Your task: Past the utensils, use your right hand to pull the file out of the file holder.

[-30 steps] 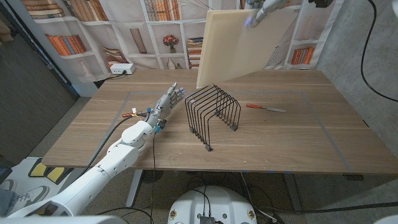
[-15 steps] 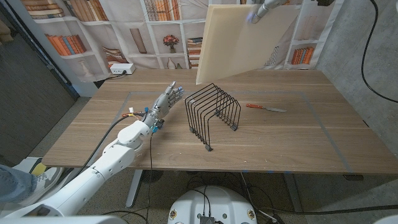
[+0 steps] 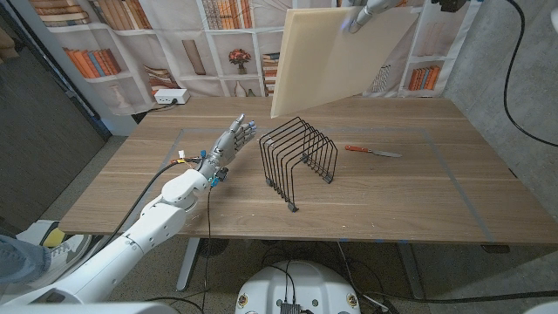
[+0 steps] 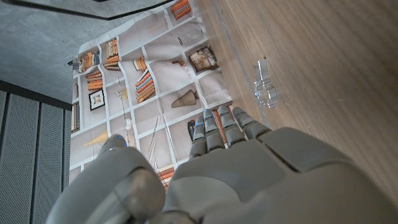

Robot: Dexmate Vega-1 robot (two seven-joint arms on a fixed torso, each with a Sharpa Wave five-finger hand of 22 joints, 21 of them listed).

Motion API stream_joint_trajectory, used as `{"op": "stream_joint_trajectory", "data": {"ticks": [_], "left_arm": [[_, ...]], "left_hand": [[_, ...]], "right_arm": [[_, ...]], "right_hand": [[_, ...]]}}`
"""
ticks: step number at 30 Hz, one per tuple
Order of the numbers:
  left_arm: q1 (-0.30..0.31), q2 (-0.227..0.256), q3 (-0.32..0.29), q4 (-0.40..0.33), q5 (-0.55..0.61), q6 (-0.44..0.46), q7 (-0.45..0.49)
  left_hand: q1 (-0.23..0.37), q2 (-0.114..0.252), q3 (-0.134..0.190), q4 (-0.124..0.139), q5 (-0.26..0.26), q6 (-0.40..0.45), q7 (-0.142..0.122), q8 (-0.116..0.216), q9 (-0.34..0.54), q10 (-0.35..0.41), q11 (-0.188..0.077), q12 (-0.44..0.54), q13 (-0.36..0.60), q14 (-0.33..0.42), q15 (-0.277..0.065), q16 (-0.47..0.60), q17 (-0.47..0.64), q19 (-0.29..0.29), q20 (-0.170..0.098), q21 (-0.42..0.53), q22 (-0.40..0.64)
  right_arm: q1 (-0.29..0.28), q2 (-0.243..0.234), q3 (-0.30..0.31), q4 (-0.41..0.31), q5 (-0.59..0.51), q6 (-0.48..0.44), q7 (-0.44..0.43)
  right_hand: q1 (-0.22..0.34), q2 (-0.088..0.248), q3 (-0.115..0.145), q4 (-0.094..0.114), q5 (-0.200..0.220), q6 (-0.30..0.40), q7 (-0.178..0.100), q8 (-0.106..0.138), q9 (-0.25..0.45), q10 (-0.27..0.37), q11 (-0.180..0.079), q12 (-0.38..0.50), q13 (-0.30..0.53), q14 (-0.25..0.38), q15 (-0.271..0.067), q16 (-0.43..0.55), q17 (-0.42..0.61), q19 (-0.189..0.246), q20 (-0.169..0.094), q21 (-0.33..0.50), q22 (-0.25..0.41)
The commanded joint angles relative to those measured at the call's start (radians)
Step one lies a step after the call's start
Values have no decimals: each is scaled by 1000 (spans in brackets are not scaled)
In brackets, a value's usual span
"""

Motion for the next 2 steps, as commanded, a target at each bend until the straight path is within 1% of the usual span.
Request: {"op": "stream_joint_trajectory", "data": {"ticks": [1, 2], "left_arm": [[-7, -10, 5, 12, 2, -13, -8], [-8, -12, 6, 15, 2, -13, -9]], "left_hand": [[9, -1, -7, 2, -2, 7, -1, -6, 3, 6, 1, 0, 6, 3, -1, 0, 4, 6, -2, -1, 2], [9, -1, -7, 2, -2, 7, -1, -6, 3, 6, 1, 0, 6, 4, -1, 0, 4, 6, -2, -1, 2]], "right_arm": [[7, -8, -1, -15, -2, -14, -2], [8, -8, -1, -16, -1, -15, 0]], "right_hand": [[8, 8, -4, -2, 7, 0, -5, -2, 6, -1, 0, 3, 1, 2, -60, 2, 3, 2, -137, 7, 4], [8, 9, -4, -2, 7, 0, -5, -2, 6, -1, 0, 3, 1, 2, -60, 2, 3, 3, -138, 8, 4]]}}
